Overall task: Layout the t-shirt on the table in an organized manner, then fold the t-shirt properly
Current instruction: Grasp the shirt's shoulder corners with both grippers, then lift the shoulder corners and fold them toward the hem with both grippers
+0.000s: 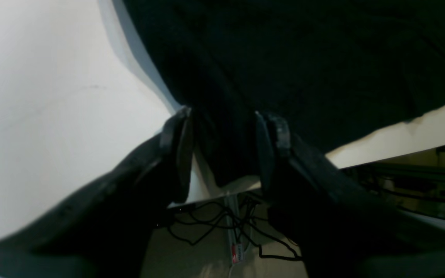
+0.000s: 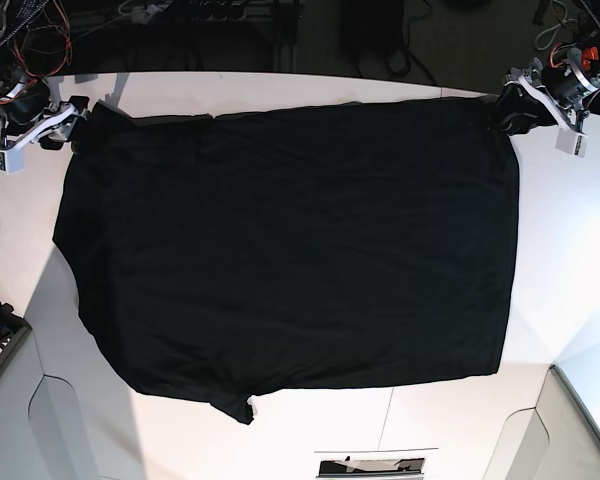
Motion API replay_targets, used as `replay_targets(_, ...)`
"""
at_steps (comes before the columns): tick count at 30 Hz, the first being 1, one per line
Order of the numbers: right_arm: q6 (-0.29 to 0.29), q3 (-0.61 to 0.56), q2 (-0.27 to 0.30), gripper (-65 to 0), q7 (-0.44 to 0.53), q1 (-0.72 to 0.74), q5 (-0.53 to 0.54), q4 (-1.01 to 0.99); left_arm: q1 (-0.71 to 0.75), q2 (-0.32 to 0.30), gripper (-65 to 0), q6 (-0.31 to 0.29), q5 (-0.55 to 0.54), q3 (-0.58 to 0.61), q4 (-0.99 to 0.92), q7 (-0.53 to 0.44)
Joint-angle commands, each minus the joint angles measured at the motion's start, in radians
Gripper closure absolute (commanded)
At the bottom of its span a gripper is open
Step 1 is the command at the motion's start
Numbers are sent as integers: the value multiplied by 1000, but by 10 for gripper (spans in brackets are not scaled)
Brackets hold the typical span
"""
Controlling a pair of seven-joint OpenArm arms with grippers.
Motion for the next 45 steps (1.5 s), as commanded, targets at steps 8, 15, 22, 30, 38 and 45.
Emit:
replay_targets(8, 14, 5, 13, -395, 43, 2, 61, -84, 10, -11, -301, 12, 32, -1, 3, 35)
replay_targets(15, 35, 0, 13, -395, 43, 3, 95, -87, 10, -11, -301, 12, 32, -1, 3, 35)
replay_targets(22, 35, -82, 14, -394, 44, 5, 93, -87, 10, -12, -301, 5, 15, -1, 3, 35)
replay_targets(30, 35, -156, 14, -318, 84, 5, 82, -87, 10, -12, -121, -26, 5, -1, 3, 34)
replay_targets(38, 35, -140, 15, 0, 103, 10, 83, -82, 10, -25, 0, -49, -18, -2, 6, -49)
replay_targets(45, 35, -4, 48, 0, 102, 73, 113, -55, -7, -88, 0, -49, -58, -51, 34, -48)
